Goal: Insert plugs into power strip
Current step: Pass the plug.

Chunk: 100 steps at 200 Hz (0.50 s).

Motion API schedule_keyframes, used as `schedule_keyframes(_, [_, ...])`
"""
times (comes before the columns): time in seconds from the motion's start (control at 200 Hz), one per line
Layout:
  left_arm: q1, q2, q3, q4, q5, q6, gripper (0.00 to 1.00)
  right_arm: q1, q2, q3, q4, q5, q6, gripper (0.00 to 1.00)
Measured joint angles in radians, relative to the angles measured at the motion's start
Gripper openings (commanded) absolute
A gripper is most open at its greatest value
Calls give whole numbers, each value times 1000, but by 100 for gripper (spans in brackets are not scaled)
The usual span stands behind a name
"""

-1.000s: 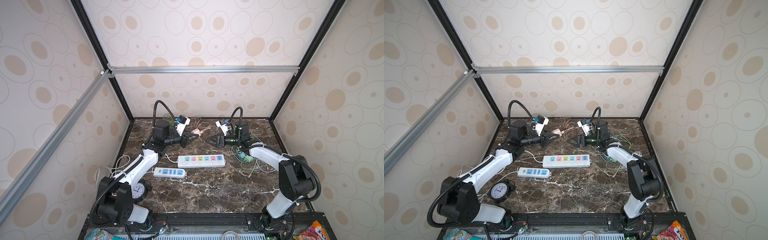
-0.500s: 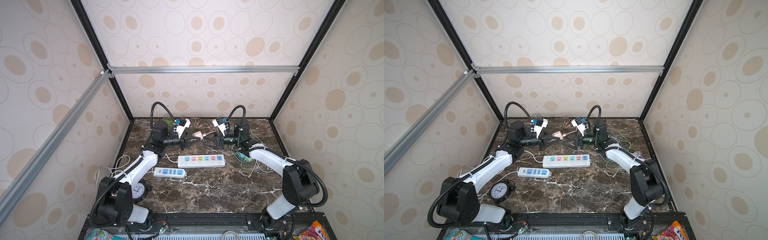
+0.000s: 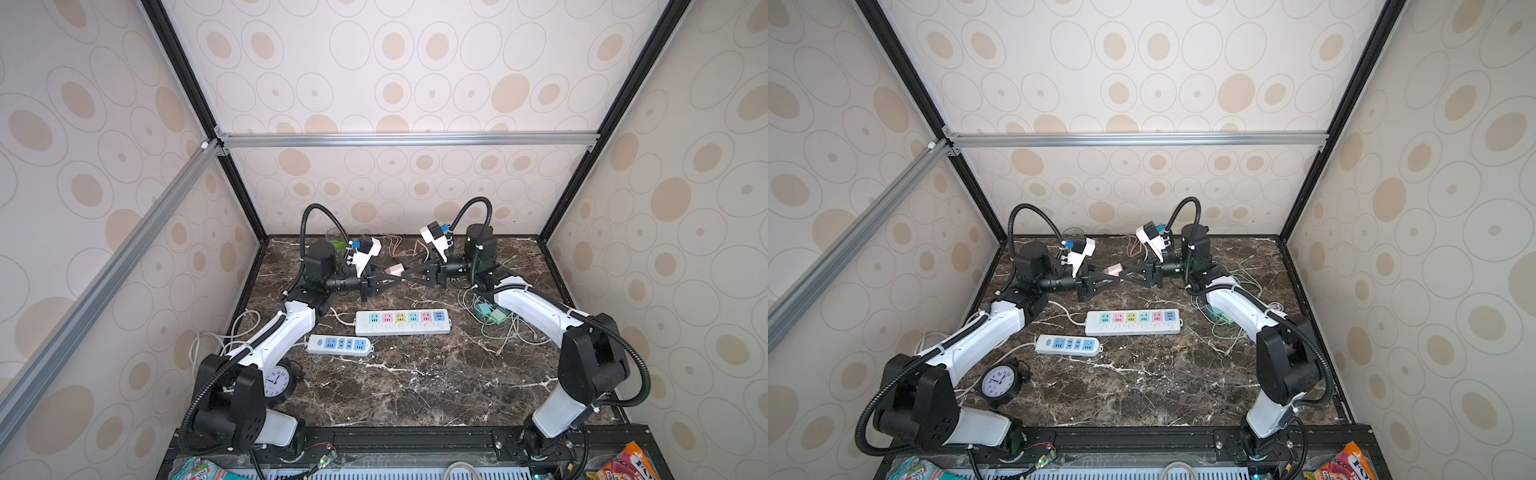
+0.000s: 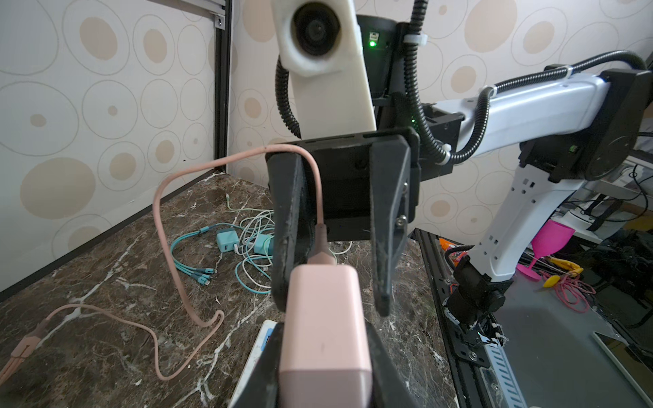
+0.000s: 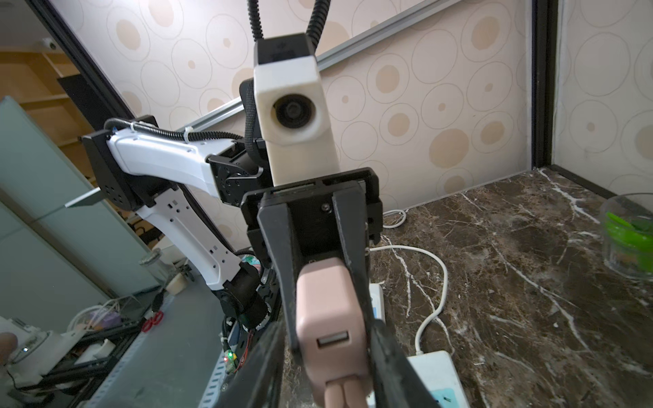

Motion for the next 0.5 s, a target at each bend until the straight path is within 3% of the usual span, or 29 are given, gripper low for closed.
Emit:
schedule_keyframes(0.18, [0, 4, 0, -6, 12, -2, 0, 0, 3, 26, -86, -11, -87, 28])
schedule_keyframes(0.345, [0, 10, 0, -3, 24, -16, 0, -1, 7, 43, -139, -15, -135, 33])
schedule_keyframes(0.5, [0, 21, 0, 2, 27, -23, 0, 0, 24, 72, -199, -9, -165, 29])
